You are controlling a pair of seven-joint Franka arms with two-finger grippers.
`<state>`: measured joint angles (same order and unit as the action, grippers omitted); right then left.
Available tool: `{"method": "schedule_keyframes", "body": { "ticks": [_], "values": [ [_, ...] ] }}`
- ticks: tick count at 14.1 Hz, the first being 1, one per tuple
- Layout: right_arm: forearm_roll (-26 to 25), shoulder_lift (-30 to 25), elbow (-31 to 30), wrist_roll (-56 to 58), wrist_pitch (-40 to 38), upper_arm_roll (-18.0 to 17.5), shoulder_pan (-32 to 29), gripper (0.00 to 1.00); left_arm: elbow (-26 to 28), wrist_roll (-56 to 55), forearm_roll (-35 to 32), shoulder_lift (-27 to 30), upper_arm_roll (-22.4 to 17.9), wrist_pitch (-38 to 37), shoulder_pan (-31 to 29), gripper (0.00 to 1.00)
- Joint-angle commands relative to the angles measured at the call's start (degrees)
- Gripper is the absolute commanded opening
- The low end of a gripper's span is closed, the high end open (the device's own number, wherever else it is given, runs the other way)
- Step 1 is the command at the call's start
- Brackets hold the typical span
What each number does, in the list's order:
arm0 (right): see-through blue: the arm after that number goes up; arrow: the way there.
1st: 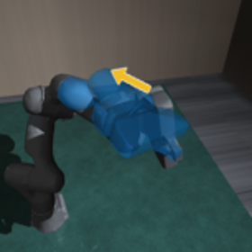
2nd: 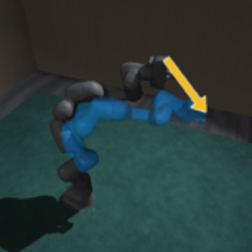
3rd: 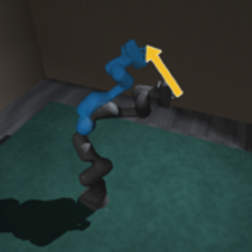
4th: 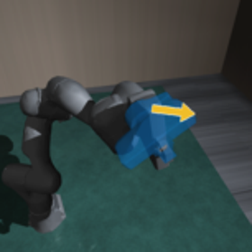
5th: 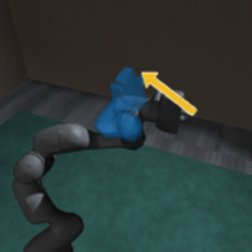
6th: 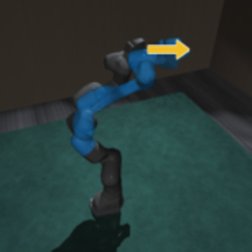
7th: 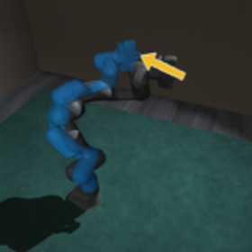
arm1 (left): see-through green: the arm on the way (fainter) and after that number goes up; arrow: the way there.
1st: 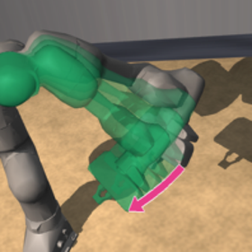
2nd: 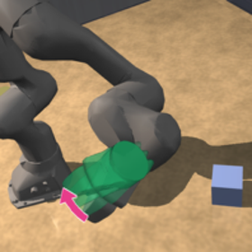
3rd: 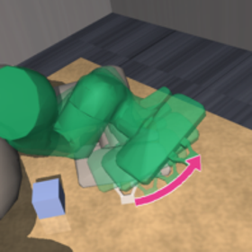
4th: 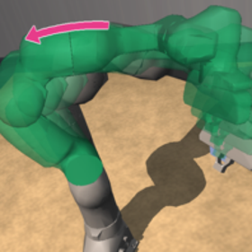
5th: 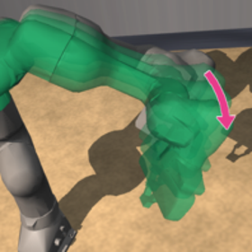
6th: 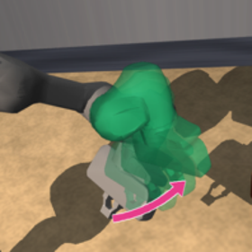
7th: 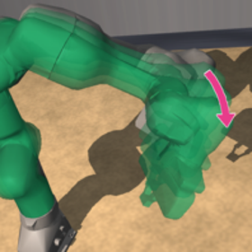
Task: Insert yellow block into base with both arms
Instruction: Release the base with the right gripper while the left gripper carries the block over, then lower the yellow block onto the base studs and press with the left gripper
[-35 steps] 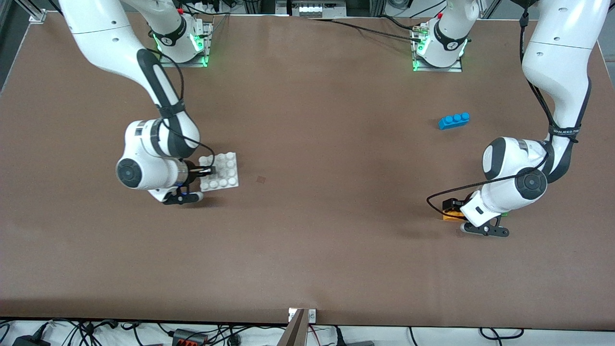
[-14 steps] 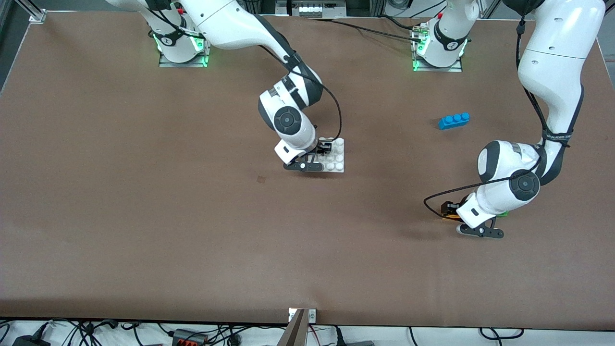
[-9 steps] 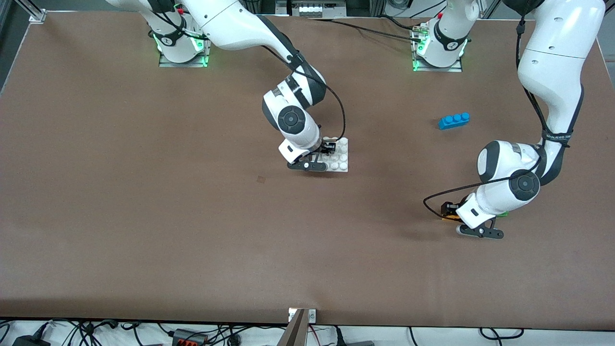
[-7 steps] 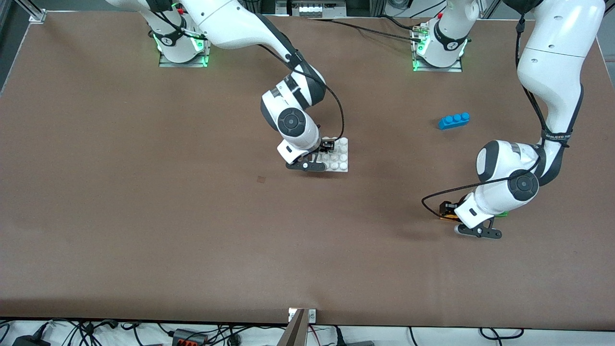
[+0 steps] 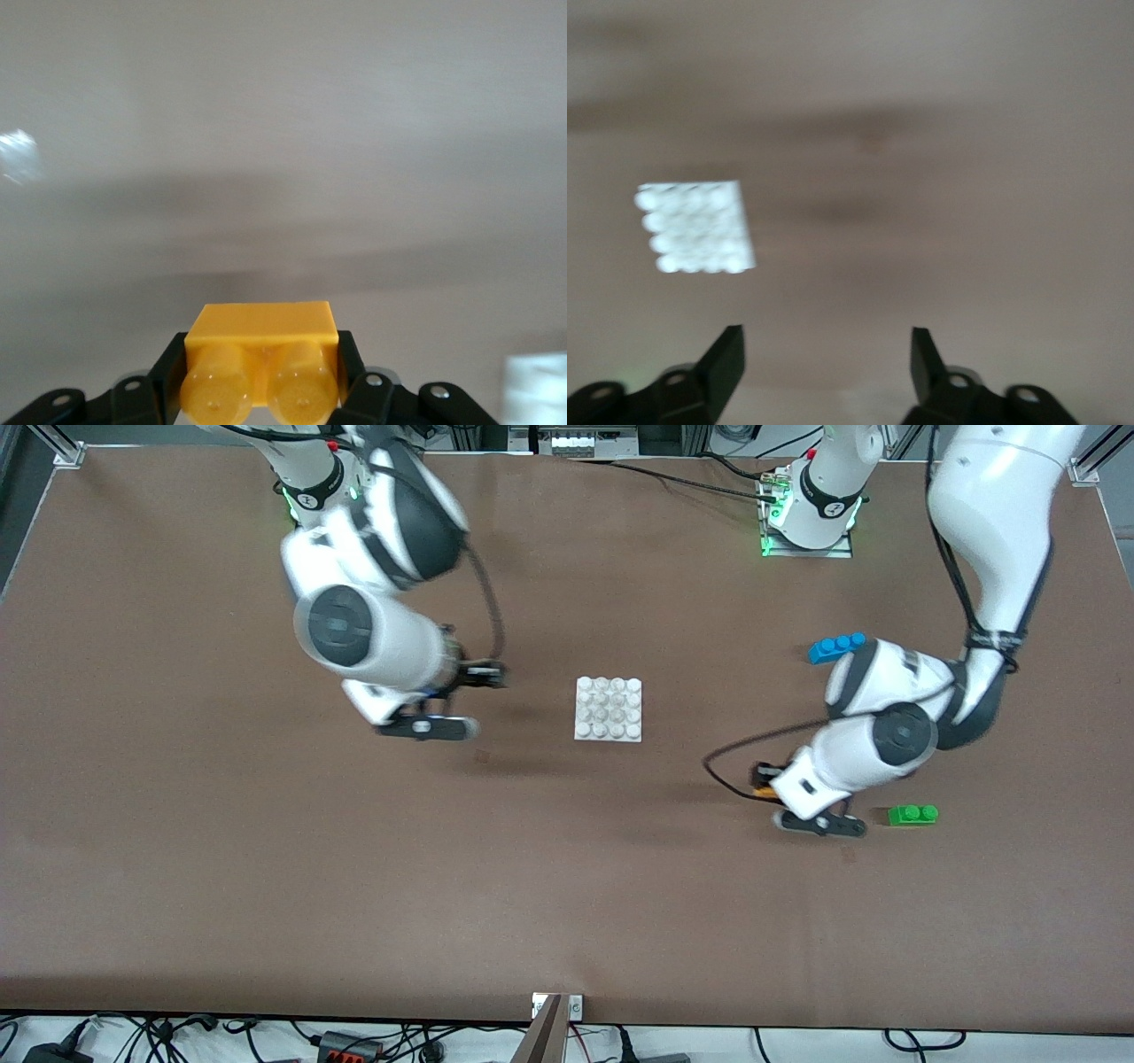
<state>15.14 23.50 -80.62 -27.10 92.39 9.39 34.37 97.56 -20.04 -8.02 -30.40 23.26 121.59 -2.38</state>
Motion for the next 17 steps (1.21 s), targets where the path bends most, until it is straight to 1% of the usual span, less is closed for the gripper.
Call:
{"method": "schedule_keyframes", "body": {
  "ticks": [1, 2, 3, 5, 7, 8, 9, 10, 11, 12, 13, 15, 17],
  "values": [
    [-6.16, -5.81, -2.35, 8.52, -4.92, -0.07, -4.64, 1.00, 0.79, -8.15, 3.87, 1.92, 1.68, -0.92, 5.36, 0.59],
    [-7.39, -7.83, -2.35, 11.51, -7.64, -0.07, -7.36, 1.00, 0.70, -9.56, 4.23, 1.92, 2.48, -0.48, 6.15, 0.59],
    [-8.19, -9.77, -2.35, 13.63, -10.10, -0.07, -10.08, 1.00, 0.70, -11.75, 4.24, 1.75, 2.49, 0.05, 8.42, 0.59],
    [-11.34, -13.37, -2.35, 23.87, -14.33, -0.07, -15.36, 1.00, 0.96, -17.72, 4.33, 0.87, 2.40, 2.50, 13.34, 0.57],
    [-16.26, -15.40, -2.26, 33.21, -14.69, -0.16, -19.23, 1.00, 2.01, -22.91, 4.06, -0.79, 2.49, 7.14, 16.61, 0.56],
    [-18.81, -16.19, -2.70, 35.69, -14.17, -0.59, -21.42, 1.00, 4.89, -24.50, 3.98, -0.89, 3.01, 11.17, 16.88, 0.54],
    [-18.92, -18.03, -3.75, 36.67, -14.17, -2.08, -24.32, 1.00, 7.53, -25.30, 3.89, -0.63, 4.06, 15.13, 16.80, 0.54],
    [-19.01, -19.79, -6.11, 37.98, -14.17, -4.27, -27.22, 1.00, 10.26, -26.44, 3.80, -0.54, 4.42, 18.91, 16.80, 0.54],
    [-19.44, -21.81, -9.26, 38.43, -13.56, -7.07, -30.55, 1.00, 10.54, -27.15, 3.36, -0.54, 4.51, 19.56, 16.80, 0.54],
    [-19.53, -23.13, -11.99, 38.35, -11.12, -10.58, -34.15, 1.00, 11.24, -27.07, 3.10, -0.45, 4.51, 19.65, 16.80, 0.54],
    [-19.45, -24.10, -14.63, 37.48, -8.74, -13.23, -36.45, 1.00, 12.29, -26.98, 2.14, -0.10, 4.60, 19.65, 16.71, 0.54],
    [-18.66, -24.64, -15.18, 37.82, -7.05, -13.87, -37.27, 1.00, 14.49, -26.89, -2.07, 0.69, 5.47, 19.65, 16.27, 0.54],
    [-18.30, -25.95, -14.57, 37.29, -5.22, -13.87, -37.18, 1.00, 14.59, -26.89, -2.97, 0.61, 6.00, 19.56, 16.18, 0.55]
  ]
}}
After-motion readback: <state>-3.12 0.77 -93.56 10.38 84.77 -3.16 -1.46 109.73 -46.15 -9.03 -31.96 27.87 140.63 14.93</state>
